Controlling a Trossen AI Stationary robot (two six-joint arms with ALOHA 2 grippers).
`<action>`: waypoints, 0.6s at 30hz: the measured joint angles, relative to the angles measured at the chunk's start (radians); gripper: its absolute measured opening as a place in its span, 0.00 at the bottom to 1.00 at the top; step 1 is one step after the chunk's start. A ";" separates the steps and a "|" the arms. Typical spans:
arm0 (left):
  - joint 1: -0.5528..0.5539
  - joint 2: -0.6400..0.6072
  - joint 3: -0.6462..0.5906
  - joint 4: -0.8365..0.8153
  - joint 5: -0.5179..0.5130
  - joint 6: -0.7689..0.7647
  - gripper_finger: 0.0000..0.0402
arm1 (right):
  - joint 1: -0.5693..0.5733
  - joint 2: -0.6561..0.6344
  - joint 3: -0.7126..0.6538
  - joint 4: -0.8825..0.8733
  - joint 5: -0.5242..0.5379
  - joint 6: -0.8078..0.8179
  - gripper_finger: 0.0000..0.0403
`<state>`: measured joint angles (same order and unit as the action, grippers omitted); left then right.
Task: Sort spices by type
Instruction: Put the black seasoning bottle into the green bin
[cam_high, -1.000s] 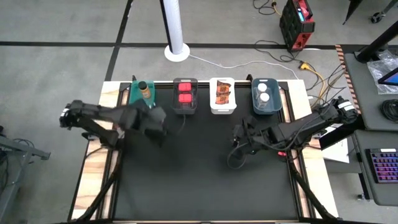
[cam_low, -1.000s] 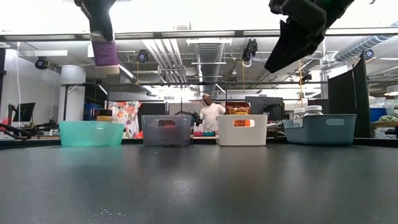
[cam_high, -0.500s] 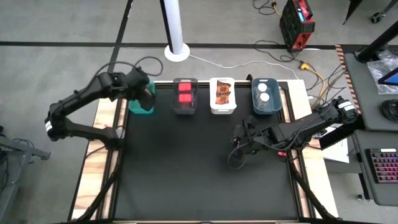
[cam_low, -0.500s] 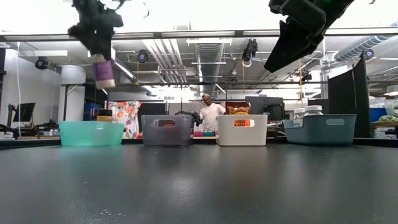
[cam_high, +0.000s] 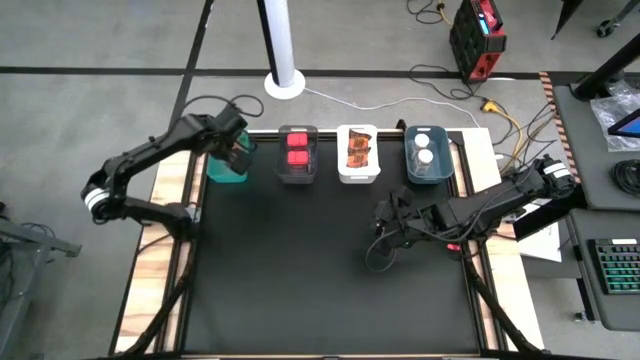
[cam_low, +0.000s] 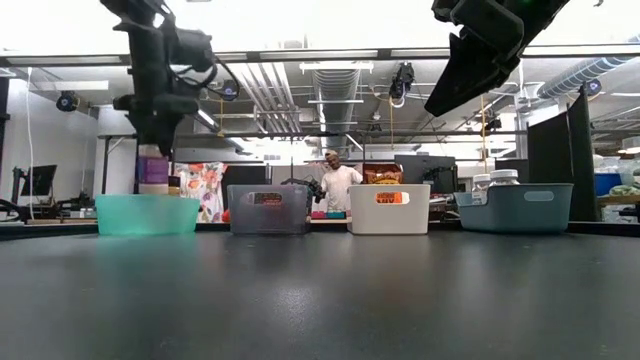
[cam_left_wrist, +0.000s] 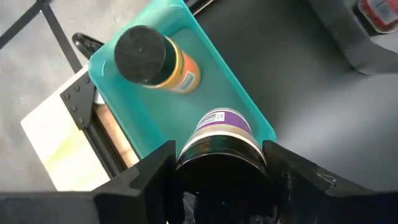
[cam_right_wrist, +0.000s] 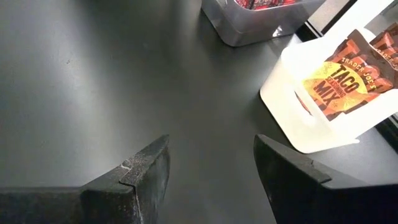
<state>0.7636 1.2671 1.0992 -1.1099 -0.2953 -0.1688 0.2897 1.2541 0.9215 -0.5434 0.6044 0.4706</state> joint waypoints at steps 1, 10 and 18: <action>0.006 0.009 -0.003 0.011 0.000 0.011 0.48 | 0.000 0.000 0.000 0.000 0.000 0.000 0.54; 0.091 0.079 0.002 0.051 0.002 0.076 0.48 | 0.000 0.000 0.000 0.000 0.000 0.000 0.54; 0.157 0.116 -0.002 0.104 0.071 0.123 0.48 | 0.000 0.000 0.000 0.000 0.000 0.000 0.54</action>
<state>0.9210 1.3828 1.0973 -1.0059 -0.2239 -0.0453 0.2897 1.2541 0.9215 -0.5430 0.6041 0.4709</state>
